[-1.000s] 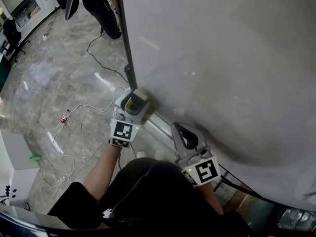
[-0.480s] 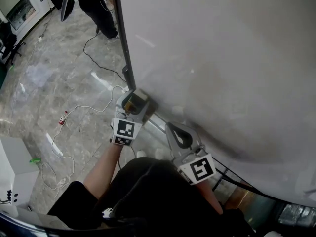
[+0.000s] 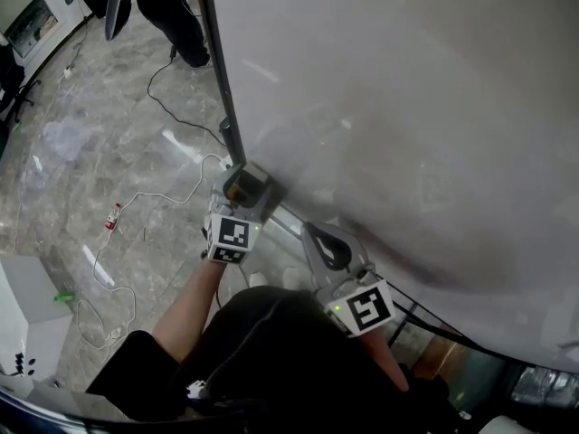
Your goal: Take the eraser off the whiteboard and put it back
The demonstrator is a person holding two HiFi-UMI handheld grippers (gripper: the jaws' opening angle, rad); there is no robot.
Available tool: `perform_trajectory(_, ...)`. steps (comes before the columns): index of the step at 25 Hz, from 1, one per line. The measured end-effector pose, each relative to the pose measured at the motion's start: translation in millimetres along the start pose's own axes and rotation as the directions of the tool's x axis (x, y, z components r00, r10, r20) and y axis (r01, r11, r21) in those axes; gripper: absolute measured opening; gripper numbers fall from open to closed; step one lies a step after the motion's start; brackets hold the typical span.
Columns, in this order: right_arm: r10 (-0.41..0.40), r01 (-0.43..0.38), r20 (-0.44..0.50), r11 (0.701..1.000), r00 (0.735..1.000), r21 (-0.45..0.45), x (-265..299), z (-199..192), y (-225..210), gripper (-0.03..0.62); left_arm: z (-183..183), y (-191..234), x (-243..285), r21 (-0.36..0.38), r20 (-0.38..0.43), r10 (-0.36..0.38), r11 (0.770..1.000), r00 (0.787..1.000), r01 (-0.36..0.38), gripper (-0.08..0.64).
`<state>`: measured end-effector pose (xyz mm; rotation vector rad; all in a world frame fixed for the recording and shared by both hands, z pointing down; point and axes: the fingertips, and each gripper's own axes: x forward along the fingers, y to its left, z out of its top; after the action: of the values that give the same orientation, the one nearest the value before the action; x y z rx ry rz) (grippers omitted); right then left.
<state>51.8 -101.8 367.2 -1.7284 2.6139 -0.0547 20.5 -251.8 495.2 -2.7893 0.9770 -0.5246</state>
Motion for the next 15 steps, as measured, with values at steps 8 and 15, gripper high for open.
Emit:
perform_trajectory(8, -0.019, 0.019, -0.010, 1.000, 1.000, 0.006, -2, -4, -3, 0.009, -9, 2, 4, -0.010, -0.020, 0.005, 1.000, 1.000, -0.005, 0.339)
perform_trajectory(15, -0.014, 0.014, -0.002, 1.000, 1.000, 0.000, -4, -3, -2, 0.009, 5, 1, -2, 0.015, 0.009, 0.006, 1.000, 1.000, -0.006, 0.344)
